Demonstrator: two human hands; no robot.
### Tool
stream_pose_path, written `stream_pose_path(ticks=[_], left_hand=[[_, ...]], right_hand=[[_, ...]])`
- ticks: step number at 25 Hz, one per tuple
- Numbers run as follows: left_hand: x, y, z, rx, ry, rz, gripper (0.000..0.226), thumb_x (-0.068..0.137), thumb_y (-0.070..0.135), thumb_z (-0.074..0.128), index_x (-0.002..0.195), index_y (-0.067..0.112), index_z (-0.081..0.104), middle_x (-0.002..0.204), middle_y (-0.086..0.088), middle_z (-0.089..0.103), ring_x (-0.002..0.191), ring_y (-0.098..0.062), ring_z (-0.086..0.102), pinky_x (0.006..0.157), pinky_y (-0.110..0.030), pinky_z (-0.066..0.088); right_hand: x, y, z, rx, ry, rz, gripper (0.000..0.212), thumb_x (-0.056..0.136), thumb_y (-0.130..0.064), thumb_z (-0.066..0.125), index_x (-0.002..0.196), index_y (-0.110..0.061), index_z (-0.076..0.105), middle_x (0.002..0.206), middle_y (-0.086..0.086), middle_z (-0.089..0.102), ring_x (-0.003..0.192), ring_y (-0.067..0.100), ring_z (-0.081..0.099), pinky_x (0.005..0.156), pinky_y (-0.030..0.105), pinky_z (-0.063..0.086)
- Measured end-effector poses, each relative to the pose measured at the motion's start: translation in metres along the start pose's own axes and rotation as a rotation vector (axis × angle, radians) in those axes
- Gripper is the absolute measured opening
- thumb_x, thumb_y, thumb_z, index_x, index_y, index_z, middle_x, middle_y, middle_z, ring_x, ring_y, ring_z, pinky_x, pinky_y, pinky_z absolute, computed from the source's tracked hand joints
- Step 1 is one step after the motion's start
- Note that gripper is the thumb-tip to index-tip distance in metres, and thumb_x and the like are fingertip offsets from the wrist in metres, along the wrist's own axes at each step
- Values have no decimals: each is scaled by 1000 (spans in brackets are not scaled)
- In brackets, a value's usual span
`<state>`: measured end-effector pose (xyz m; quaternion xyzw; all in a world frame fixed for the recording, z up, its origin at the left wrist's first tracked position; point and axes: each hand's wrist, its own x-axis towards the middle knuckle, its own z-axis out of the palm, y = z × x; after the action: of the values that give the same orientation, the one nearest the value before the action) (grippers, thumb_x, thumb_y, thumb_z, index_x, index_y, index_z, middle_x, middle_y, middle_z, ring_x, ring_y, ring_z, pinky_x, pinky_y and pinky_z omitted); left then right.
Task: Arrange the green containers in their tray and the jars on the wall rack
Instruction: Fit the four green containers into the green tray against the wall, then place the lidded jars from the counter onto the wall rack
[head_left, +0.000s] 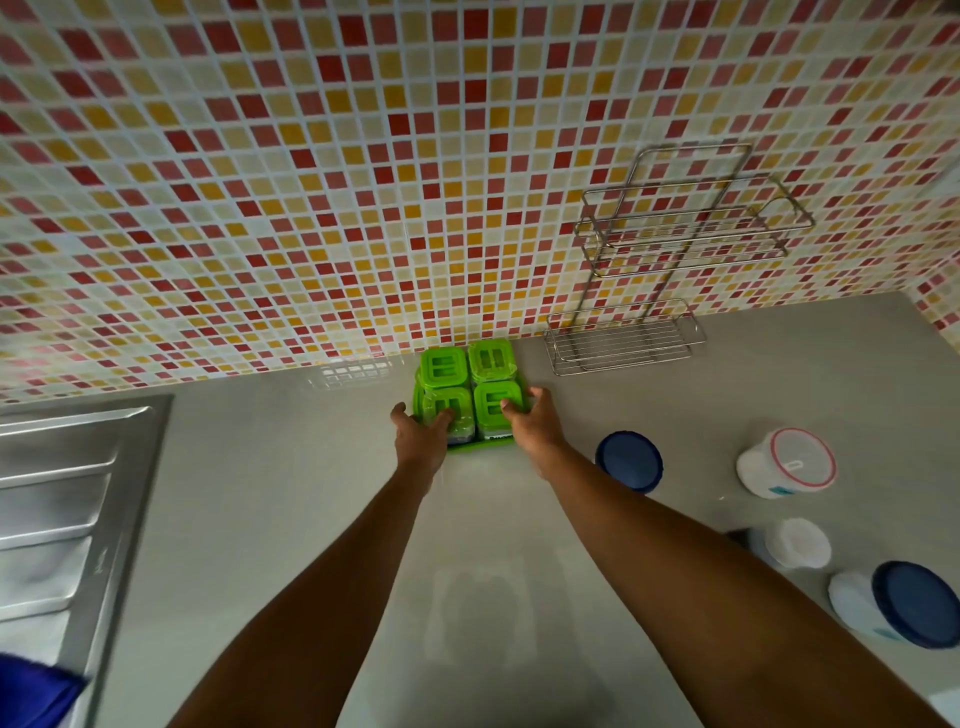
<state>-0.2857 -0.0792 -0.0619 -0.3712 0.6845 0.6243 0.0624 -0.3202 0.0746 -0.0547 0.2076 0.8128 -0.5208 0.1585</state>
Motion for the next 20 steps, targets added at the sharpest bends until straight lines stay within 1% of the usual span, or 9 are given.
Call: stream_pose_path(ticks=[4,8,10,13,17,20], left_hand=[[2,0,1,25,-3,12,84,85,29,71,150,13,20,136,-18,55,116,-39,60,98,-55,50],[-1,0,0,69,-10,31,81,87,31,70,149,9,22,138,-17,55,119,-36,58,98,-43,49],[-8,1,1,113,1,54,77,87,32,68,147,7,26,138,-19,55,122,-37,55,100,-45,47],[-26,0,3,232,70,165,70,87,34,66,143,6,36,138,-23,52,126,-41,48,103,-49,42],[-62,-9,11,248,47,361,65,88,34,67,141,5,42,137,-22,50,124,-39,50,104,-47,42],[-84,-22,11,243,40,452,64,87,31,69,140,4,43,138,-20,51,127,-33,48,104,-35,39]], right_hand=[[1,0,2,15,-13,-21,54,94,-29,63,139,-8,39,134,16,57,117,33,59,98,43,49],[-2,1,0,-21,-53,-28,57,96,-31,59,143,-10,35,138,16,54,120,33,56,100,43,48],[-6,1,-2,-30,-63,-38,58,96,-32,58,144,-11,34,139,15,54,121,32,56,99,41,47],[-16,2,-8,-56,-65,-104,58,95,-32,59,145,-13,34,142,15,51,126,32,53,100,39,44],[-40,11,-24,-67,-36,-235,53,94,-26,62,141,-12,40,144,13,50,134,28,47,104,35,41],[-62,23,-44,-32,4,-322,47,93,-21,64,136,-9,47,140,12,55,133,24,48,105,36,42]])
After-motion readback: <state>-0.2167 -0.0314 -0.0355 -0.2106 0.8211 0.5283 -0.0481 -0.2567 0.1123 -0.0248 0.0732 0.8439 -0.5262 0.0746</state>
